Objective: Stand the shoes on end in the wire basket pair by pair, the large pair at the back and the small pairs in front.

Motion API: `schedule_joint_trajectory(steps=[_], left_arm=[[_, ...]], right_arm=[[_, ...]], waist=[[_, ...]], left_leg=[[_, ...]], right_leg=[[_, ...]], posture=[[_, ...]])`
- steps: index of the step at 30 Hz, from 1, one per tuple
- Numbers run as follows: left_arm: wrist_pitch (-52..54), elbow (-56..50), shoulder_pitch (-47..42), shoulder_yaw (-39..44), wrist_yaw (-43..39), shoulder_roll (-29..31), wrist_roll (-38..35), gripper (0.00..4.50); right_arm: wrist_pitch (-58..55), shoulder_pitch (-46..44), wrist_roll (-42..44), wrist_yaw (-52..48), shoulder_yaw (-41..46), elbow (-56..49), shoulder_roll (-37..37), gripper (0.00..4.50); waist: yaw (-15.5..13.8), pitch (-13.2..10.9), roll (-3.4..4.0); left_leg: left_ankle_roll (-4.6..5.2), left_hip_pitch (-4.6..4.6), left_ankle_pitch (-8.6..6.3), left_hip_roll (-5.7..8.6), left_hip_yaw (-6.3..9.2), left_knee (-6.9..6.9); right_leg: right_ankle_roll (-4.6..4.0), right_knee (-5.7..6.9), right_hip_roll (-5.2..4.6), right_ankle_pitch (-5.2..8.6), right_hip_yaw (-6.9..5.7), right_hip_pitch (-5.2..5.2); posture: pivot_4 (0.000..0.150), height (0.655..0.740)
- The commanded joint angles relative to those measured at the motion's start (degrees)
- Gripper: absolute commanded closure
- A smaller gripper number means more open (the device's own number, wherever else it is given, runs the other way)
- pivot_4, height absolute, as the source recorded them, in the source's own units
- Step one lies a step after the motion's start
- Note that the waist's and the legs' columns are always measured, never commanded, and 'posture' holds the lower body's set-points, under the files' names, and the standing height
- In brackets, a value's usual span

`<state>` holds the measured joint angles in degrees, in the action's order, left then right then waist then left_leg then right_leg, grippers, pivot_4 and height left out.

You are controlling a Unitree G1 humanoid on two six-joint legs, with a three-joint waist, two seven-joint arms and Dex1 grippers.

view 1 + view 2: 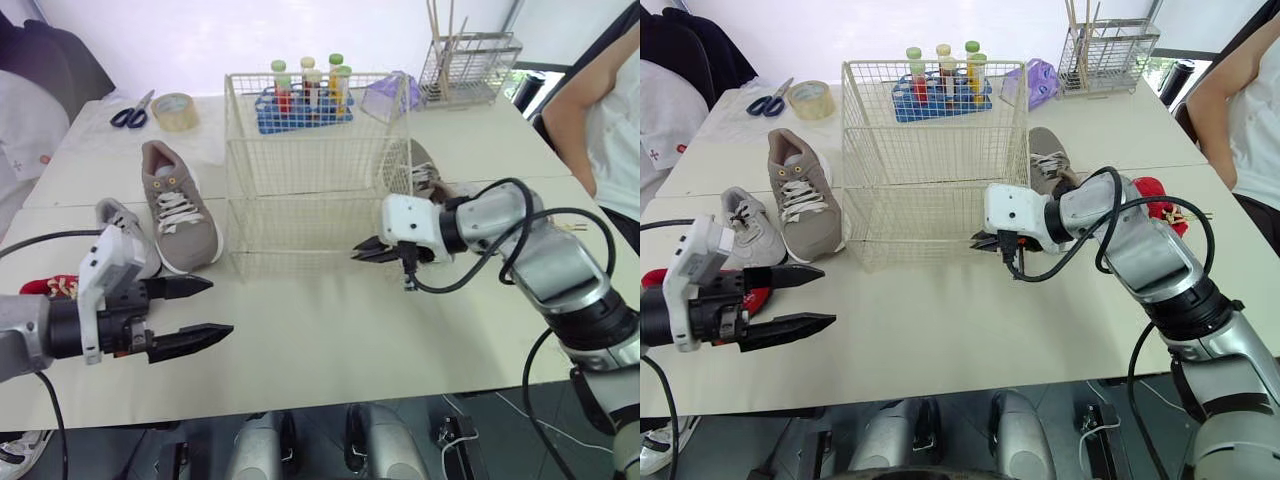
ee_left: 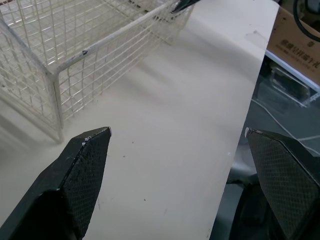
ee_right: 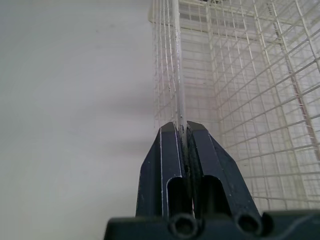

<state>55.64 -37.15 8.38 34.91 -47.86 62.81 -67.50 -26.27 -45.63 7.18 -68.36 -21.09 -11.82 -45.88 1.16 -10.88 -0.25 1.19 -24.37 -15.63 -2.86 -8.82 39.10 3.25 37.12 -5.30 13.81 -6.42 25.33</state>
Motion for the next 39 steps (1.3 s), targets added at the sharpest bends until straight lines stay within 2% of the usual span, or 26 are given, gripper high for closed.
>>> schedule_joint_trajectory(steps=[1,10,13,16,19,21,25,27,29,30,32,35,39], left_arm=[[-0.3,-1.3,0.3,1.1,0.7,-0.6,-0.1,0.0],[0.3,-2.7,1.6,2.9,2.3,-1.2,-1.5,0.0],[0.3,-2.6,1.8,3.0,2.7,-1.1,-1.7,0.0],[0.0,-2.1,1.4,2.2,2.9,-1.2,-1.6,0.0],[-0.4,-1.2,0.2,0.8,3.0,-1.4,-1.5,0.0],[-0.5,-0.6,-0.7,0.1,2.9,-1.6,-1.9,0.0],[0.4,2.4,-3.3,-0.3,1.6,-2.0,-5.7,0.0],[0.5,4.0,-6.3,-2.3,1.8,-2.7,-9.0,0.0],[0.4,3.9,-9.1,-5.4,2.5,-3.5,-11.1,0.0],[0.4,3.3,-10.4,-7.1,3.4,-4.1,-12.0,0.0],[-0.2,2.2,-12.5,-10.2,5.9,-5.8,-13.0,0.0],[-2.2,-1.2,-15.5,-15.8,14.3,-11.0,-11.5,0.0],[-2.7,-4.4,-17.3,-19.9,18.9,-13.2,-11.1,0.0]], right_arm=[[2.5,-1.2,-1.9,-0.6,-1.2,1.8,1.9,4.47],[1.6,-1.3,-2.9,-1.5,-1.1,3.0,4.3,4.47],[1.9,-1.1,-3.2,-2.9,-1.3,2.7,3.4,3.49],[1.1,-1.9,-2.3,-2.5,0.9,2.3,3.6,1.95],[-3.5,-2.7,3.1,-4.3,5.4,-0.6,2.6,0.41],[-9.7,-3.5,9.0,-5.6,9.4,-3.2,1.8,0.41],[-33.2,-8.9,29.8,-9.1,24.0,-4.4,-4.1,0.41],[-39.9,-11.4,33.9,-2.8,33.1,1.2,-3.8,0.41],[-40.6,-10.2,32.7,5.7,38.7,3.7,-1.7,0.41],[-39.1,-7.2,31.1,8.2,39.7,3.0,-1.8,0.19],[-36.2,-0.5,28.5,12.5,41.5,0.7,-1.8,0.19],[-31.3,13.2,22.6,24.1,46.6,-7.5,1.5,0.19],[-31.0,24.9,20.5,36.9,50.9,-20.8,9.5,0.19]], waist=[[0.0,0.0,-0.02],[0.7,0.1,-0.07],[0.9,0.0,-0.07],[0.9,0.1,-0.08],[0.7,0.1,-0.07],[0.3,0.0,-0.06],[-0.4,0.0,-0.05],[-0.7,0.1,-0.11],[-0.6,0.2,-0.34],[-0.6,0.3,-0.41],[-0.6,0.4,-0.6],[-0.9,0.4,-0.55],[-0.5,0.3,-0.42]], left_leg=[[-0.01,0.01,0.01,-0.01,0.0,0.0],[-0.11,0.09,0.07,-0.11,0.03,0.0],[-0.11,0.09,0.07,-0.11,0.05,0.0],[-0.11,0.05,0.07,-0.09,0.06,0.0],[-0.1,0.03,0.07,-0.06,0.06,0.0],[-0.1,0.01,0.07,-0.05,0.06,0.01],[-0.08,-0.01,0.06,-0.07,0.09,0.02],[-0.06,-0.01,0.04,-0.05,0.18,0.04],[-0.03,-0.01,0.01,-0.01,0.21,0.05],[-0.02,0.03,-0.01,-0.01,0.22,0.05],[0.01,0.02,-0.01,0.01,0.22,0.04],[0.07,-0.01,-0.02,0.11,0.19,0.02],[0.0,-0.05,0.04,0.07,0.16,0.05]], right_leg=[[0.0,0.01,0.0,0.0,0.01,0.0],[-0.02,0.09,0.09,0.0,0.05,-0.02],[-0.03,0.09,0.09,0.0,0.04,-0.03],[-0.03,0.07,0.08,0.0,0.04,-0.02],[-0.03,0.07,0.06,0.0,0.04,-0.01],[-0.03,0.07,0.06,0.0,0.04,-0.01],[-0.04,0.07,0.05,-0.01,0.04,0.02],[-0.05,0.04,-0.03,0.0,0.02,-0.04],[-0.09,-0.02,-0.17,0.01,-0.01,-0.08],[-0.1,-0.02,-0.2,0.01,-0.02,-0.14],[-0.07,-0.04,-0.24,-0.01,-0.01,-0.16],[-0.02,-0.02,-0.31,-0.02,-0.01,-0.19],[0.01,0.1,-0.23,-0.02,0.03,-0.08]], posture=[[0.15,0.74],[0.15,0.74],[0.15,0.74],[0.15,0.74],[0.15,0.74],[0.15,0.74],[0.15,0.74],[0.15,0.74],[0.15,0.74],[0.15,0.74],[0.15,0.74],[0.15,0.74],[0.15,0.74]])
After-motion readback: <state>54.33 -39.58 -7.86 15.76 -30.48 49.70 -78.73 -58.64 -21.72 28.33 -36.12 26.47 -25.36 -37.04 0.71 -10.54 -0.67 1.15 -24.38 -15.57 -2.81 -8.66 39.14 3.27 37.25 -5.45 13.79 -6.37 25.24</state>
